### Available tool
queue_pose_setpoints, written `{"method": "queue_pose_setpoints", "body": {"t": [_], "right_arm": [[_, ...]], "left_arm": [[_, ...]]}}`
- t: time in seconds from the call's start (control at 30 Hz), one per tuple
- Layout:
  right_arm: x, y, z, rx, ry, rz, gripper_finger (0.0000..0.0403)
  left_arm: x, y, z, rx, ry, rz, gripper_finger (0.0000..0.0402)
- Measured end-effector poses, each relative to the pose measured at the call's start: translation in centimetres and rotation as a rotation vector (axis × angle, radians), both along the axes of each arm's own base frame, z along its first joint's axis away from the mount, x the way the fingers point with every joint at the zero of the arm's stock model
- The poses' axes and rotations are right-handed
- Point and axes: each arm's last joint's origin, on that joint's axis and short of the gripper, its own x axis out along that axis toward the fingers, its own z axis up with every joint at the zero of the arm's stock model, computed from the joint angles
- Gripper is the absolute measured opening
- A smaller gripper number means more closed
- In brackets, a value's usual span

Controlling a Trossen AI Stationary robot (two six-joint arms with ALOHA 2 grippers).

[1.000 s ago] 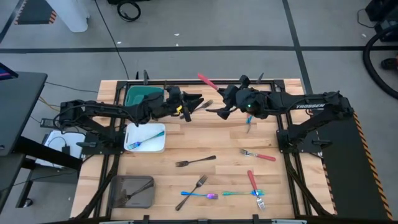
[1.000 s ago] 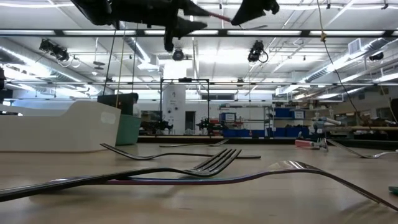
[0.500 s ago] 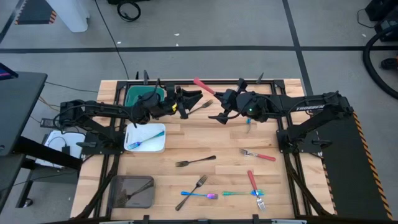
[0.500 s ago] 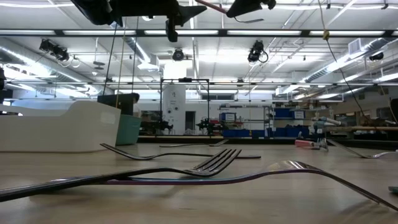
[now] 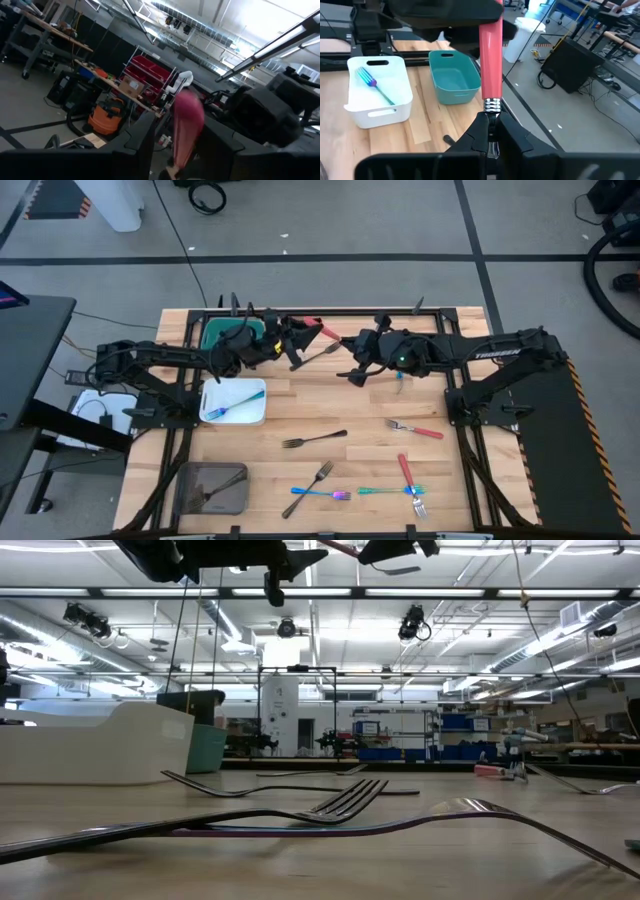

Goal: Sort silverware by color (type)
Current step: Put the pink fork into the green bin

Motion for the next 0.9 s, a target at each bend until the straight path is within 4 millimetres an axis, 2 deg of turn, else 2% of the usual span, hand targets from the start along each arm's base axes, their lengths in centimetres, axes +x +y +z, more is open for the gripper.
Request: {"method": "queue_pose_setpoints", "body": {"t": [0.17,0.33,0.47,0.67,0.9], "right_arm": [[1.2,0.0,-1.0,-0.011,0.033,0.003,0.0028],[2.3,0.0,-1.8,-0.056,0.050,-0.017,0.0028],[2.4,-0.1,-1.9,-0.078,0.055,-0.030,0.0027],[2.4,-0.1,-1.8,-0.073,0.049,-0.024,0.0028],[2.4,-0.1,-1.8,-0.068,0.048,-0.005,0.0049]], "left_arm": [[0.0,0.2,-0.1,0.010,0.014,0.010,0.0111],[0.1,0.2,-0.3,0.031,0.049,0.017,0.0060],[0.1,0.2,-0.3,0.050,0.055,0.022,0.0023],[0.1,0.2,-0.3,0.063,0.057,0.001,0.0024],[0.1,0.1,-0.3,0.075,0.060,-0.012,0.0023]]}}
